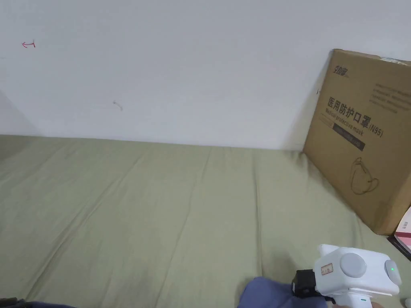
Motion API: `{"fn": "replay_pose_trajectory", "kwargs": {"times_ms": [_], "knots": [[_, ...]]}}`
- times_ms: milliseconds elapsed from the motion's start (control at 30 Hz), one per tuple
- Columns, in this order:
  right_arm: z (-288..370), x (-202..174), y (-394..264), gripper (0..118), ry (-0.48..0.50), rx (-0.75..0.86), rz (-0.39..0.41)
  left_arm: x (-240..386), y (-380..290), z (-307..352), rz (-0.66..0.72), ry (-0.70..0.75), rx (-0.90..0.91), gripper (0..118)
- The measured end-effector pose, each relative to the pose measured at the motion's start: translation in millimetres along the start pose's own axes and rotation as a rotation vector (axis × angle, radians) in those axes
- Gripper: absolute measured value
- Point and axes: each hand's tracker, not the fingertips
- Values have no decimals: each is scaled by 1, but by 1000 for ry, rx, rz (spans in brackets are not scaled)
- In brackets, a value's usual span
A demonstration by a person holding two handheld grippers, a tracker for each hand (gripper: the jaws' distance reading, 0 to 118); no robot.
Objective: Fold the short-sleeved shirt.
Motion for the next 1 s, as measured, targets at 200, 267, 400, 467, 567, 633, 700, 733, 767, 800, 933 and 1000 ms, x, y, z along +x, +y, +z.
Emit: {"fn": "replay_pose_trajectory", "kwargs": {"times_ms": [200,267,400,467,567,633,700,733,767,800,933,1000], "knots": [[41,-12,-13,6,95,114,89,-2,-2,1,-1,7,5,4],[60,-10,-14,6,140,183,68,-4,0,5,10,12,18,4],[108,-2,-6,6,154,284,28,-5,9,8,6,21,49,4],[121,5,4,6,153,318,14,-1,14,11,-26,45,80,4],[142,7,9,6,135,372,15,2,22,21,-12,53,149,4],[155,9,9,6,144,406,1,0,27,29,26,18,197,4],[163,13,6,6,162,404,-15,0,30,33,28,0,182,4],[167,15,1,6,166,403,-16,0,31,35,22,-7,166,4],[170,17,-6,6,168,400,-14,0,30,35,8,-20,139,4],[174,19,-14,6,167,394,-10,0,27,37,-11,-22,118,4],[193,27,-78,6,180,345,-20,-6,2,49,-33,-43,52,4],[191,47,-109,6,220,293,-52,-11,-16,57,-21,-60,31,4]]}}
